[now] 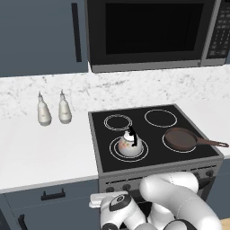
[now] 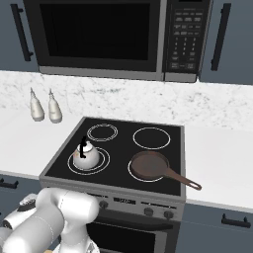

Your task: Pick the kettle from the counter and place it on a stove burner. Then turn the burner on.

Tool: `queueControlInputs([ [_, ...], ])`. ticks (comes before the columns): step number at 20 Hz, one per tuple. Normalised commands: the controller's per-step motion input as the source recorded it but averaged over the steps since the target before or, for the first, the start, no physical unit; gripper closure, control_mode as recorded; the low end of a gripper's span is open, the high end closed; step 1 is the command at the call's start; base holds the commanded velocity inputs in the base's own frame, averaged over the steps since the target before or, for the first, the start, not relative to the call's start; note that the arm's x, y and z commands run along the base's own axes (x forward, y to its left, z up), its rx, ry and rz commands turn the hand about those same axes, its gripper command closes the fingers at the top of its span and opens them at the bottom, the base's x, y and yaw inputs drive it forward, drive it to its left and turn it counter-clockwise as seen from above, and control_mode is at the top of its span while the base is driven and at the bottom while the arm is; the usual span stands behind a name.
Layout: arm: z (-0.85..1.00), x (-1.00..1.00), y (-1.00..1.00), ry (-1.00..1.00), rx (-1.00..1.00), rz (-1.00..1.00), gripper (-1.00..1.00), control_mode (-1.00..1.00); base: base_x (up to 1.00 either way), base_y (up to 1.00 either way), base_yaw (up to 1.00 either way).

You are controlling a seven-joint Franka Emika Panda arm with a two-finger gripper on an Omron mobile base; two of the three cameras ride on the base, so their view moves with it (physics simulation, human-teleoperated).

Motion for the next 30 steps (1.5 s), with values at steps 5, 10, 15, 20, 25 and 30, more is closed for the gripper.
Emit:
queueControlInputs([
  [5,0.00,0.00,0.00,0.00,0.00,0.00,1.00,-1.00,0.00,0.00,0.00],
  [10,0.00,0.00,0.00,0.00,-0.04,0.00,1.00,-1.00,0.00,0.00,0.00],
  [15,0.00,0.00,0.00,0.00,-0.13,0.00,1.00,-1.00,0.00,0.00,0.00],
  [20,0.00,0.00,0.00,0.00,-0.13,0.00,1.00,-1.00,0.00,0.00,0.00],
  [25,0.00,0.00,0.00,0.00,-0.13,0.00,1.00,-1.00,0.00,0.00,0.00],
  [30,0.00,0.00,0.00,0.00,-0.12,0.00,1.00,-1.00,0.00,0.00,0.00],
])
